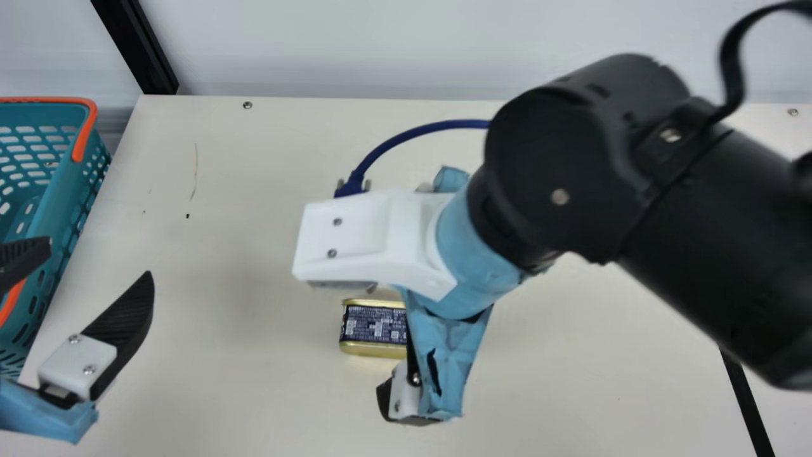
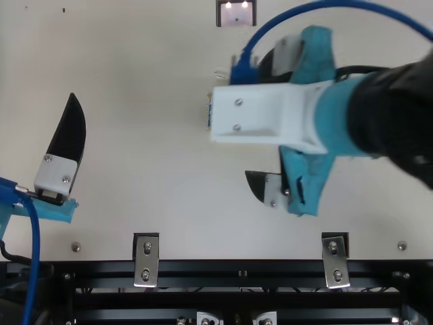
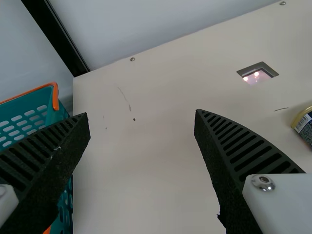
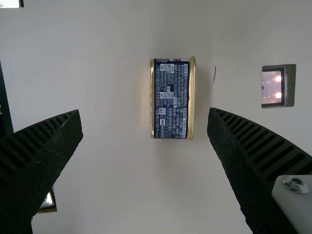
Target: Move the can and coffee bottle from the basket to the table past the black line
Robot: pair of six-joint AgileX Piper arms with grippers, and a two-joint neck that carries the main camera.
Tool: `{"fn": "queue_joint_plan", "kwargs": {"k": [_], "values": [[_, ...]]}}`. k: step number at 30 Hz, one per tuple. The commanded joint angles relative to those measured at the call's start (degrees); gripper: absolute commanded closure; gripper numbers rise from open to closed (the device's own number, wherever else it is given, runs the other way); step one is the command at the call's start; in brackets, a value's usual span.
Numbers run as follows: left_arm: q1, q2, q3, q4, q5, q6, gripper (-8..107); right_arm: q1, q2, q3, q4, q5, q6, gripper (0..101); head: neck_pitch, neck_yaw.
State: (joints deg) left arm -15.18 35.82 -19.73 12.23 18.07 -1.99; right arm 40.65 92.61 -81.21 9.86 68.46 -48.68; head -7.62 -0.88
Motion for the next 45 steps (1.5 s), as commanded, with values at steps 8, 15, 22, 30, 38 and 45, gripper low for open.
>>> {"fn": "queue_joint_plan", "kwargs": {"k": [8,15,22,30,38,45], "values": [[0.0,0.0,0.0,0.0,0.0,0.0,9,2.97,5.23,0.44,-3.22,-3.81,-0.99,0,-0.07,-0.16],[0.0,0.0,0.0,0.0,0.0,0.0,9,3.0,8.88,-0.98,-4.71,-5.74,-1.27,0,-0.07,-0.16],[0.0,0.0,0.0,0.0,0.0,0.0,9,2.22,11.82,-2.78,-5.89,-5.94,-1.18,0,-0.07,-0.16],[0.0,0.0,0.0,0.0,0.0,0.0,9,0.73,14.01,-3.27,-6.73,-5.69,-1.02,0,-0.07,-0.16],[0.0,0.0,0.0,0.0,0.0,0.0,9,0.3,15.14,-2.62,-6.93,-6.15,-0.4,0,-0.07,-0.16],[0.0,0.0,0.0,0.0,0.0,0.0,9,0.41,15.81,-1.45,-6.83,-7.49,0.93,95,-0.07,-0.16]]}}
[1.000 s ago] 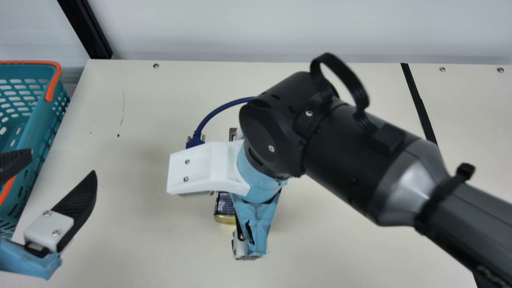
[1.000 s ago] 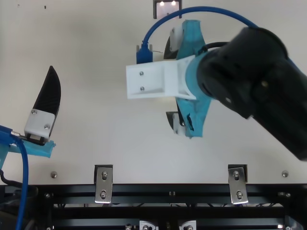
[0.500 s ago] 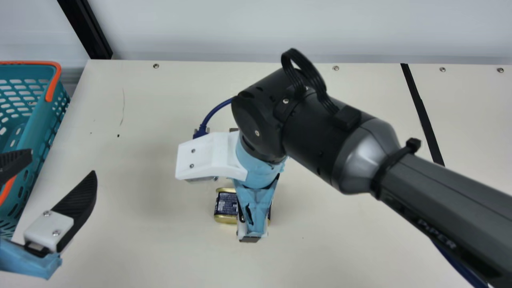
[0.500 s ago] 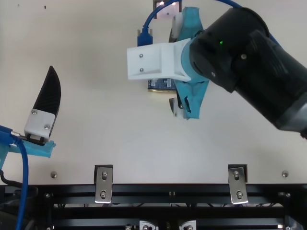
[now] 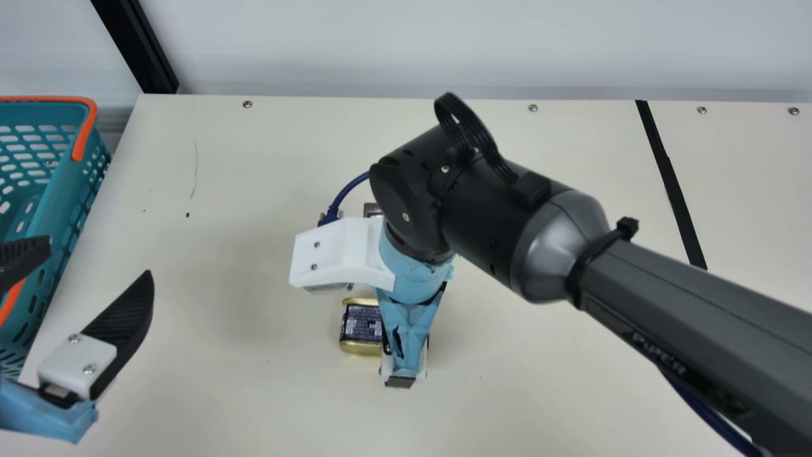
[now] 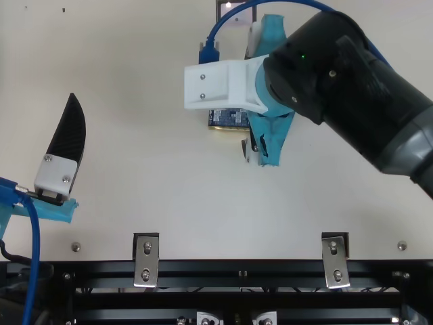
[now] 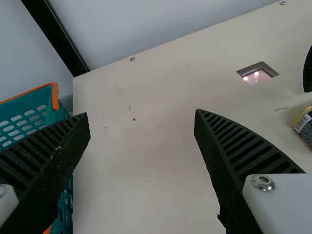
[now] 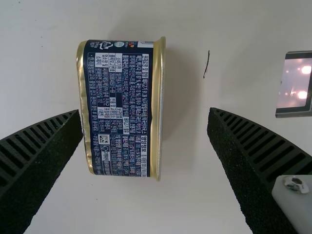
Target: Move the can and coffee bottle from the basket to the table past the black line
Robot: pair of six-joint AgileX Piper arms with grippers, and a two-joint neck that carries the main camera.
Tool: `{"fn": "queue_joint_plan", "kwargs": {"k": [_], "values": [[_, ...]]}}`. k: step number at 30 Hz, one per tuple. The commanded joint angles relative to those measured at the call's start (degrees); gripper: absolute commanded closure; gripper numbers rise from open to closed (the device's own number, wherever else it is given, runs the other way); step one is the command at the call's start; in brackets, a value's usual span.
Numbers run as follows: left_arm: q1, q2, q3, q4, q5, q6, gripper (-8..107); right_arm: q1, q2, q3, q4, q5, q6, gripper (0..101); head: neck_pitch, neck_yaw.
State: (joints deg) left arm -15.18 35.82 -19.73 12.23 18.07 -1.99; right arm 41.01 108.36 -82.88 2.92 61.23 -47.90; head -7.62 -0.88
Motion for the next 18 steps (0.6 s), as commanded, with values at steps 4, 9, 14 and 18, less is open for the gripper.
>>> {"fn": "queue_joint_plan", "kwargs": {"k": [4,9,14,18], "values": [[0.0,0.0,0.0,0.0,0.0,0.0,9,0.08,-0.04,0.93,0.42,-1.07,1.41,101,-0.07,-0.16],[0.0,0.0,0.0,0.0,0.0,0.0,9,-0.16,-1.37,1.82,1.0,-0.96,3.05,101,-0.07,-0.16],[0.0,0.0,0.0,0.0,0.0,0.0,9,-1.38,-3.76,2.03,2.79,0.49,3.91,101,-0.07,-0.16],[0.0,0.0,0.0,0.0,0.0,0.0,9,-3.32,-5.99,2.18,4.89,1.85,4.37,101,-0.04,-0.5]]}}
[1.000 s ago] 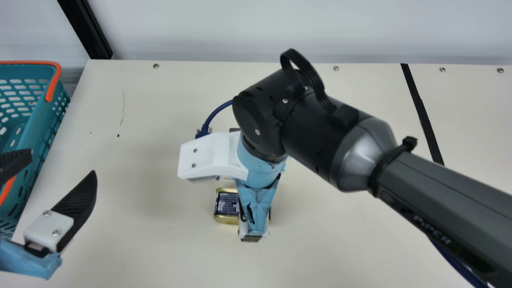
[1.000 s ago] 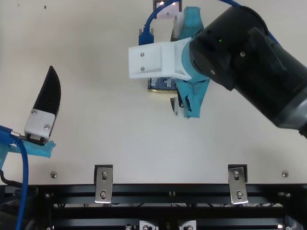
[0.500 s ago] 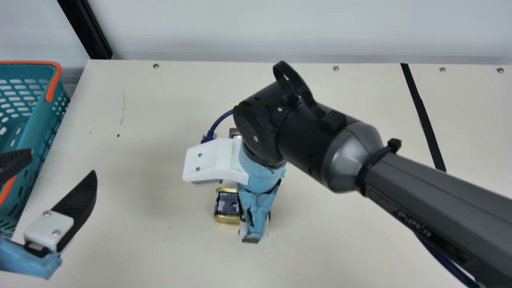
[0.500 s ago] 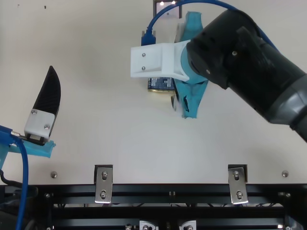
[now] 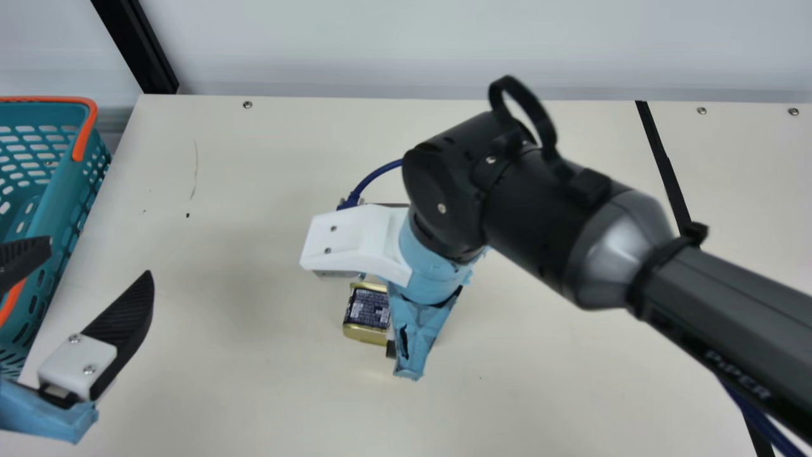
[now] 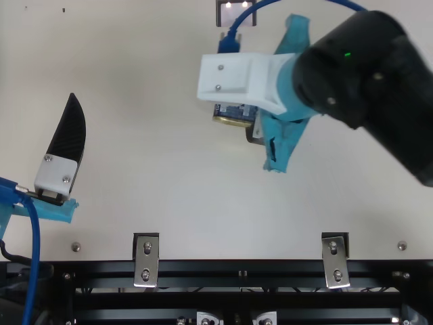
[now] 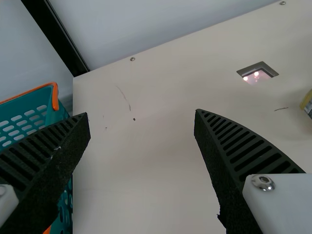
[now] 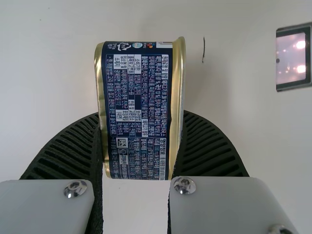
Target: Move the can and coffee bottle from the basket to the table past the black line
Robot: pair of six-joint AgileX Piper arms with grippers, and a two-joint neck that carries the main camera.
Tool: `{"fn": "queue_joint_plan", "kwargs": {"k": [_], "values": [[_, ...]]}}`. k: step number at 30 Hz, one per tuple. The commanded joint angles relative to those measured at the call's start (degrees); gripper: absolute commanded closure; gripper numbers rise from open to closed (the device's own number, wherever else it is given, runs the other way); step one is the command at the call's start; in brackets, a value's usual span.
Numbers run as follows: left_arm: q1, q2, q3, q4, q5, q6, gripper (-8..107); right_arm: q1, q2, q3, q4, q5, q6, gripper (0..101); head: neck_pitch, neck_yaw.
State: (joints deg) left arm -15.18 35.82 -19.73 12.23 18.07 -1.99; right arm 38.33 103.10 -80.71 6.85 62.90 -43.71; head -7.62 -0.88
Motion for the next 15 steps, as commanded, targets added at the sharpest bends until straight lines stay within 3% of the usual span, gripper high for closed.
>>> {"fn": "queue_joint_plan", "kwargs": {"k": [1,15], "values": [[0.0,0.0,0.0,0.0,0.0,0.0,9,-1.25,-1.31,0.07,1.57,0.44,0.41,101,-0.02,-0.82],[0.0,0.0,0.0,0.05,0.0,0.0,9,-13.93,-10.01,6.04,3.3,1.79,2.36,101,0.77,-9.84]]}}
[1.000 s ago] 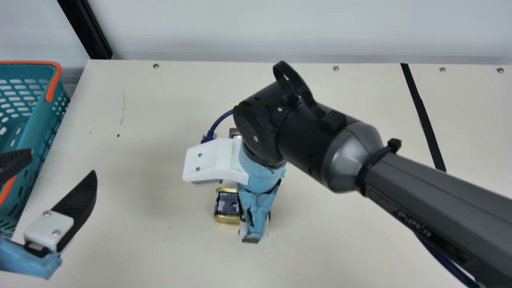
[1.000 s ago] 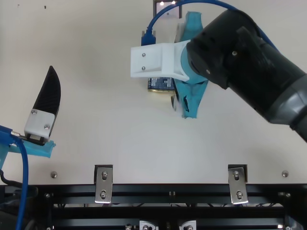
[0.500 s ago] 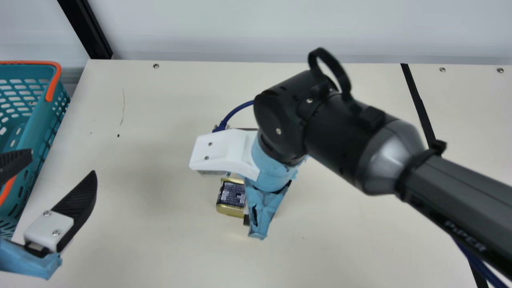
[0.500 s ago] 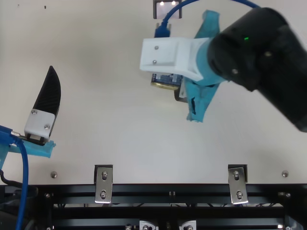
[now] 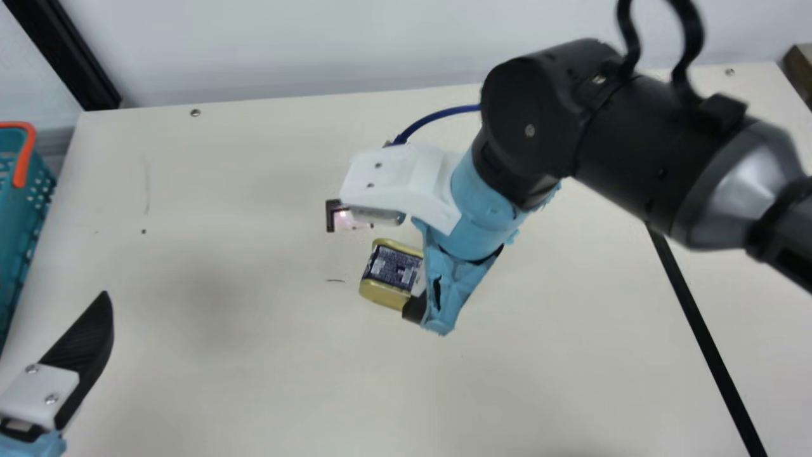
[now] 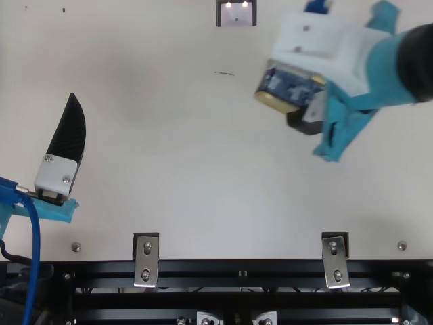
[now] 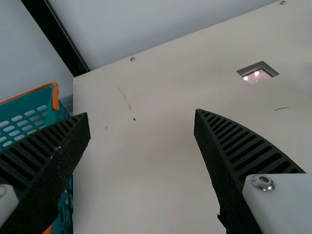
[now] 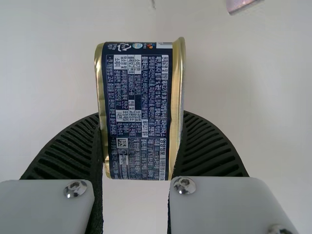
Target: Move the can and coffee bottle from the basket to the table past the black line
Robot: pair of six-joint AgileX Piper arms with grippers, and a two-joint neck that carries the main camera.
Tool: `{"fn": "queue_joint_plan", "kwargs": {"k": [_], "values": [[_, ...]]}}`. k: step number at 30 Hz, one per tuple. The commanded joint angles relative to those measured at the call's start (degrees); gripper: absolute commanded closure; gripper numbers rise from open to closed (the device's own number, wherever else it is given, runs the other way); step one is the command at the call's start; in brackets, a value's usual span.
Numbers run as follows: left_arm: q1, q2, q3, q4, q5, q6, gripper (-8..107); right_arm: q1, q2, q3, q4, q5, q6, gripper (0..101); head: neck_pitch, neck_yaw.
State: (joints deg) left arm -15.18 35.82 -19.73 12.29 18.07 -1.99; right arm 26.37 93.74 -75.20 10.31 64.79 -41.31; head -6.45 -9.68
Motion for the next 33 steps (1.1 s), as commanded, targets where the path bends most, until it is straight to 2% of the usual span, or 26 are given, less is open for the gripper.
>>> {"fn": "queue_joint_plan", "kwargs": {"k": [1,10,18,26,33], "values": [[0.0,0.0,0.0,0.0,0.0,0.0,9,-3.14,-1.3,1.09,-0.26,-0.06,-0.08,101,-0.37,-1.89],[0.0,0.0,0.0,0.0,0.0,0.0,9,-15.53,-6.02,5.27,-0.95,0.76,-1.88,101,-0.01,-9.37],[0.0,0.0,0.0,0.0,0.0,0.0,9,-29.32,-8.39,7.41,-0.92,1.7,-4.64,101,0.76,-16.17],[0.0,0.0,0.0,0.0,0.0,0.0,9,-44.48,-8.59,7.4,-1.34,2.37,-7.86,101,1.21,-22.63],[0.0,0.0,0.0,0.0,0.0,0.0,9,-56.83,-6.71,5.32,-3.47,1.86,-10.0,101,1.52,-26.09]]}}
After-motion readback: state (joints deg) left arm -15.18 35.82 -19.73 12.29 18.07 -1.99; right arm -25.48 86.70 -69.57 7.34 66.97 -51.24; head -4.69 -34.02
